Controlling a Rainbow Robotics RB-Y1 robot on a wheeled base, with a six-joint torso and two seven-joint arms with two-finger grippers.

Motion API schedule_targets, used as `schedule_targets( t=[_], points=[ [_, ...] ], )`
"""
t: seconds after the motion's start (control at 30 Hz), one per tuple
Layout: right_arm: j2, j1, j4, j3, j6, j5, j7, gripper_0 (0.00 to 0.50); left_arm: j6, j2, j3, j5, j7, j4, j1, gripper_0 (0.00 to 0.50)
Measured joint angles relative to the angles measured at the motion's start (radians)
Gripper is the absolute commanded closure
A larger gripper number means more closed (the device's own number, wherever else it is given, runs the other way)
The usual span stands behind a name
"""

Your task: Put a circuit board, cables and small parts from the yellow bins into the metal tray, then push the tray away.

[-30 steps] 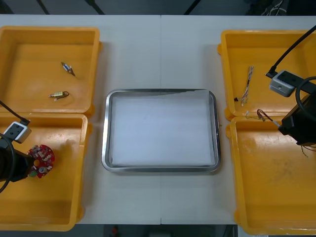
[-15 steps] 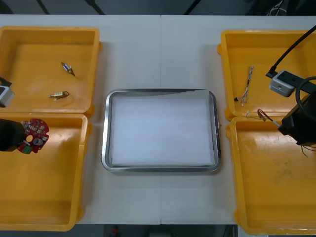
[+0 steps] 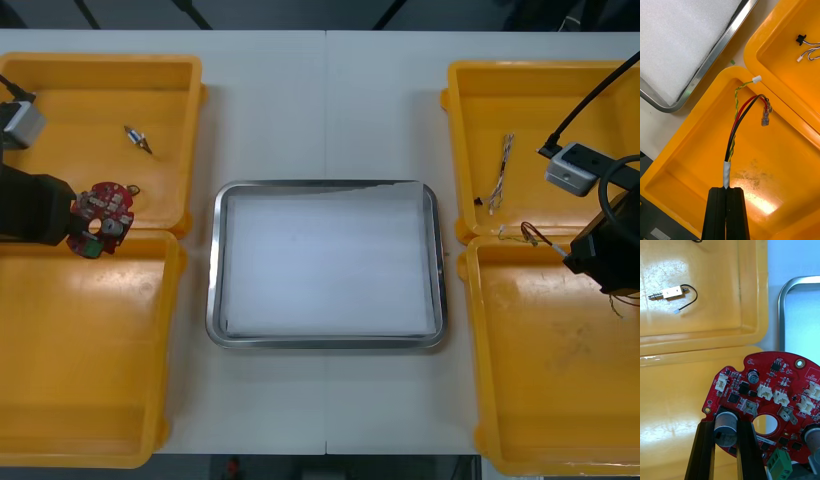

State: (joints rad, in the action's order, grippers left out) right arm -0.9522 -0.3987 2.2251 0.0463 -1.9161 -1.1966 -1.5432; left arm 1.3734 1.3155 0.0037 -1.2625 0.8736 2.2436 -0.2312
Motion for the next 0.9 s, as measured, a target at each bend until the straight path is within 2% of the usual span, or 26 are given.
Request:
schedule_targets(
  t=[0.13,0.27,0.37,0.43,0.67,0.9],
  points=[
    [0.000,0.000,0.000,0.000,0.000,0.000,0.000,0.500,0.049,-0.038,-0.126,0.075,-0.174,0.010,-0.126,0.500],
    [0.000,0.000,-0.001,0.000,0.000,0.000,0.000,0.500,0.113,-0.100,-0.338,0.178,-0.429,0.013,-0.310,0.500],
    [0.000,0.000,-0.001,0.000,0.000,0.000,0.000,0.500,0.151,-0.156,-0.461,0.251,-0.596,0.016,-0.402,0.500],
    [0.000,0.000,-0.001,0.000,0.000,0.000,0.000,0.500,0.160,-0.194,-0.512,0.303,-0.653,0.020,-0.427,0.500],
    [0.000,0.000,-0.001,0.000,0.000,0.000,0.000,0.500,0.162,-0.270,-0.632,0.459,-0.634,0.045,-0.430,0.500],
    [0.000,0.000,-0.001,0.000,0.000,0.000,0.000,0.500,0.164,-0.324,-0.750,0.560,-0.635,0.045,-0.437,0.500]
  ],
)
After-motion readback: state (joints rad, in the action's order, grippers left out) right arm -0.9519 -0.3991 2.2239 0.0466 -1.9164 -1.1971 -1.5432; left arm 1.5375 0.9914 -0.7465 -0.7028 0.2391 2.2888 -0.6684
